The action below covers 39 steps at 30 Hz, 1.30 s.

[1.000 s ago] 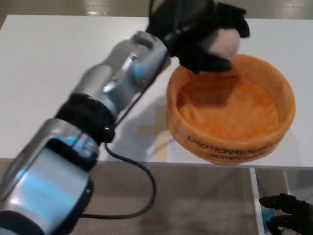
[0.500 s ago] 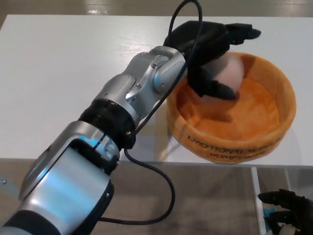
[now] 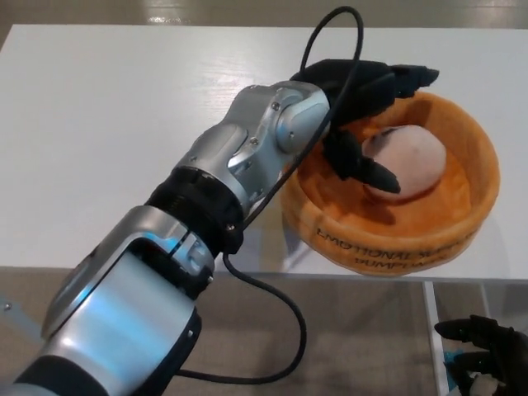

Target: Use the left hand to pick up the pink round toy on the left and place it inside the orange plate on the desk.

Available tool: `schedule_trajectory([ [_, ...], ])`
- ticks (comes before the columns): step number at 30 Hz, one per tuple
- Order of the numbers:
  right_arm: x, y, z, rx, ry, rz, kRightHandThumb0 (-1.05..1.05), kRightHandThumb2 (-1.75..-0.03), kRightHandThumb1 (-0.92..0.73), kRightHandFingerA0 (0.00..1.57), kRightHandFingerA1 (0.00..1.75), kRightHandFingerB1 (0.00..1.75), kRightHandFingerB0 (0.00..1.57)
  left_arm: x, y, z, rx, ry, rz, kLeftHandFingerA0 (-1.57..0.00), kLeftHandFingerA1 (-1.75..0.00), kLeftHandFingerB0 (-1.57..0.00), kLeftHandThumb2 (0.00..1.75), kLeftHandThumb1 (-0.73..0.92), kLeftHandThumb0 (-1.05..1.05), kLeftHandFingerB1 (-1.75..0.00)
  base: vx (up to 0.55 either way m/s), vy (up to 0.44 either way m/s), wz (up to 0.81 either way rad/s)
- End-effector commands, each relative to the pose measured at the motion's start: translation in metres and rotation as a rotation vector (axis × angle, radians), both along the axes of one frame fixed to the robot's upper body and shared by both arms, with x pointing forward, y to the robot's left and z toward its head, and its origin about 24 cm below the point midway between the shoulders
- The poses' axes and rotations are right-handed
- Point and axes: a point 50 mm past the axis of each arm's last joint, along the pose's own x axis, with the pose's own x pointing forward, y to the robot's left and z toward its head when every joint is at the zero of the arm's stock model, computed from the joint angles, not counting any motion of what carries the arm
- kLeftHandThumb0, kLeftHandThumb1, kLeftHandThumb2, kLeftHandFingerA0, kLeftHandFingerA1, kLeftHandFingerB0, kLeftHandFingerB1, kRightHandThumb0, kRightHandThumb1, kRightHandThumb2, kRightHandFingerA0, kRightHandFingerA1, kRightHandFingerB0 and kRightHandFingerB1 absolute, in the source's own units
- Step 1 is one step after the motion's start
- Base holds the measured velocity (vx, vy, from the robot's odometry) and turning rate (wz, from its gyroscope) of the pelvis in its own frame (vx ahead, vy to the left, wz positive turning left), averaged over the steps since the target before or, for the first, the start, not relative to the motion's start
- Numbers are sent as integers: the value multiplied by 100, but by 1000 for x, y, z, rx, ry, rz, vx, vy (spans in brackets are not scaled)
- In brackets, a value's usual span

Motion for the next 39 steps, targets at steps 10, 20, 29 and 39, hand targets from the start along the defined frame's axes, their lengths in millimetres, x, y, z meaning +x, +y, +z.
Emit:
schedule_trajectory([
  [10, 3, -7, 5, -7, -6, 6, -10, -58, -64, 59, 54, 51, 67, -51, 47, 65, -456, -17, -270, -41, -43, -29, 63, 40, -41, -38, 0, 0, 0],
  [20, -8, -9, -3, -3, 26, -4, -11, -59, -65, 57, 52, 50, 67, -105, 149, 66, -663, 212, -447, -44, -43, -46, 62, 47, -28, -40, 0, 0, 0],
  [29, -13, -8, -8, -5, 45, -19, -11, -58, -65, 58, 52, 50, 68, -140, 203, 41, -666, 286, -527, -47, -43, -51, 56, 55, -19, -38, 0, 0, 0],
  [39, -14, -8, -9, -19, 55, -20, -11, -58, -64, 59, 53, 50, 69, -162, 230, 5, -652, 554, -577, -42, -49, -46, 64, 52, -24, -44, 0, 0, 0],
])
